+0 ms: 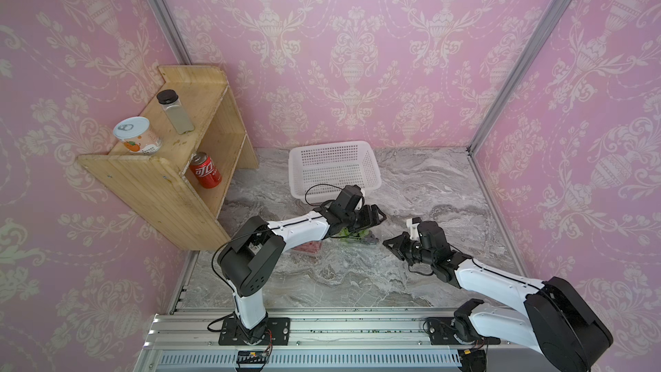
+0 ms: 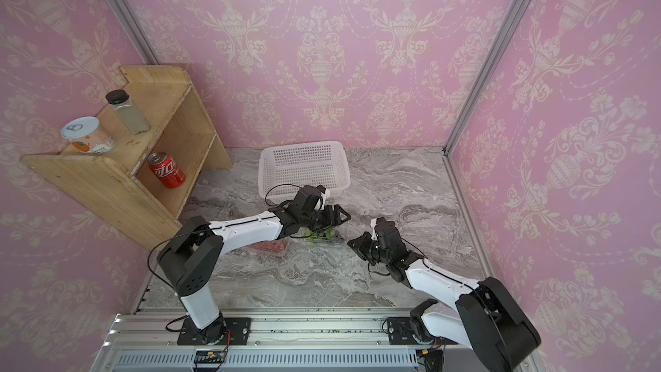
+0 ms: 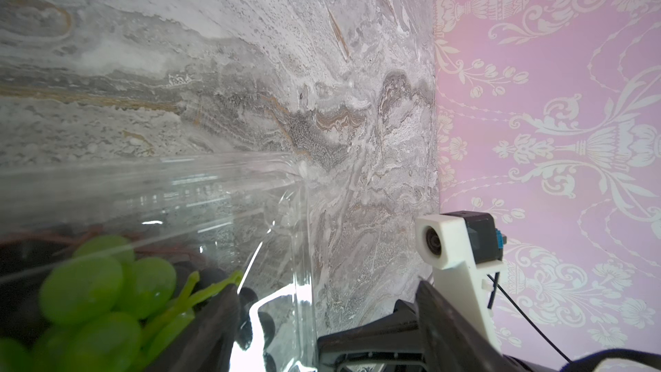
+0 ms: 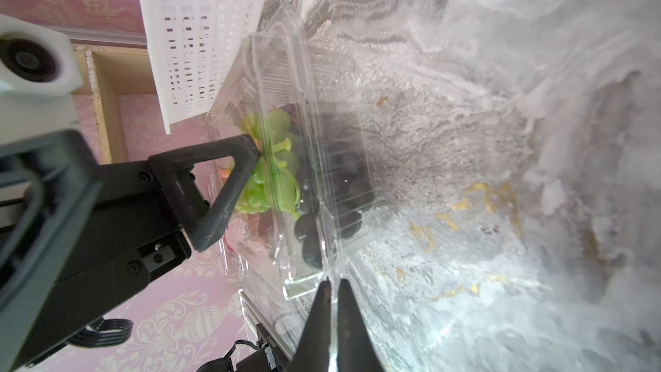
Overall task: Pack grapes into containers
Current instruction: Close the packing box at the center of the board, then move the packing box to the center of the board.
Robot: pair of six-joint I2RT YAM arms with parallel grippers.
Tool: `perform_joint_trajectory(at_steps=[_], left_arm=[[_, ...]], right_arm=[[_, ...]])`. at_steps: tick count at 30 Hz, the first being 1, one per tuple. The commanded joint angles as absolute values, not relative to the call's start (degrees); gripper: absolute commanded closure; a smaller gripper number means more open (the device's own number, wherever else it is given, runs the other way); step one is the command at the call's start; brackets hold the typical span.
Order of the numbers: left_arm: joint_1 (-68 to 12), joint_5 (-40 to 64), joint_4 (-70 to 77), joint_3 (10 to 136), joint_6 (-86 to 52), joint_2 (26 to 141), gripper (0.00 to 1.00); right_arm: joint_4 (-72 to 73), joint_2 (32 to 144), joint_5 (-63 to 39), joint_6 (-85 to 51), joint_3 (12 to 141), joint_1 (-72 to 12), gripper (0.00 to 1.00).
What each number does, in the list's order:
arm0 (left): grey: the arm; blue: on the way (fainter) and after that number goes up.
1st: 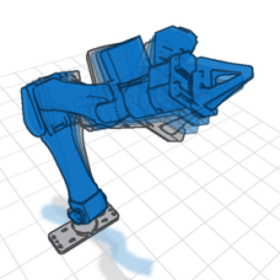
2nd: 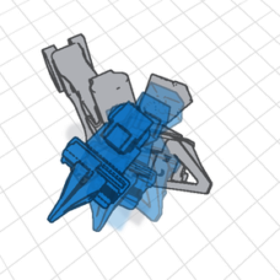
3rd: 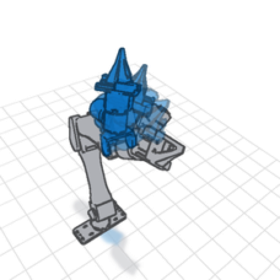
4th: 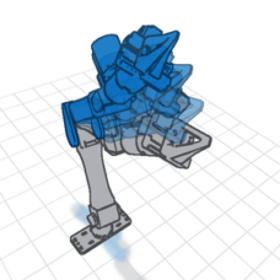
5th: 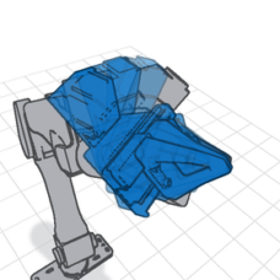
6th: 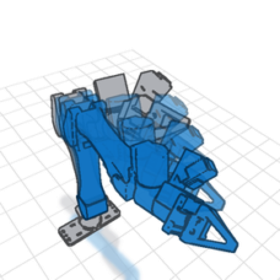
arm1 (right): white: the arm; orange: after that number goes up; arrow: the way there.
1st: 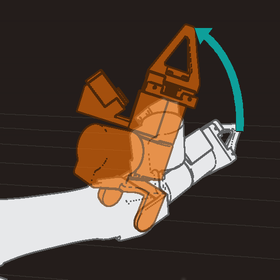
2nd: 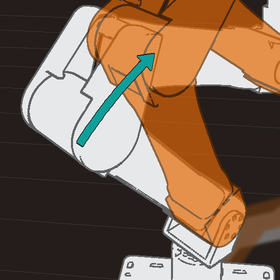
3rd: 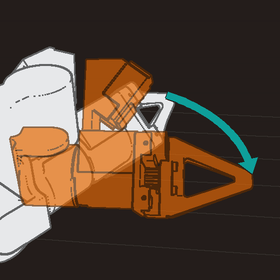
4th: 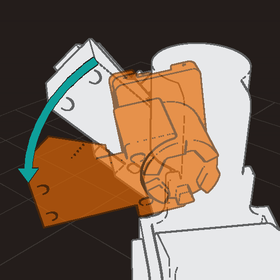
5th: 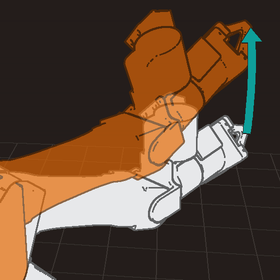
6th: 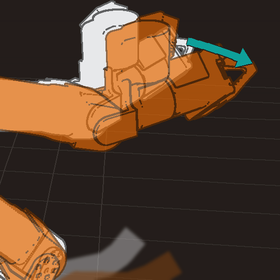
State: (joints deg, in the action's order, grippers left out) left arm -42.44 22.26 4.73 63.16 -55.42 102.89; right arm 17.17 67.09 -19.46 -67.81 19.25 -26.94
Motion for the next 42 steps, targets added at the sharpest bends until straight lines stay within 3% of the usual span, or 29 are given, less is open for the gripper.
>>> perform_joint_trajectory(at_steps=[1,7,21,32,42], left_arm=[[-42.1,22.9,-1.8,61.5,-56.0,104.9,0.21],[-42.0,22.5,-2.2,62.4,-55.8,102.7,0.21],[-38.6,12.8,-22.2,61.7,-49.0,86.9,0.19],[-34.9,8.9,-24.8,59.1,-47.6,87.4,0.19],[-34.4,11.3,-25.7,63.0,-45.9,94.7,0.20]], right_arm=[[14.6,65.5,-18.9,-66.0,20.8,-26.3,0.80],[5.7,58.9,-17.2,-63.3,22.5,-26.2,0.70],[5.3,59.7,-19.6,-62.1,24.3,-25.9,0.69],[6.9,61.7,-21.7,-61.2,25.0,-25.7,0.69],[6.6,60.7,-22.8,-60.9,24.3,-24.0,0.69]])
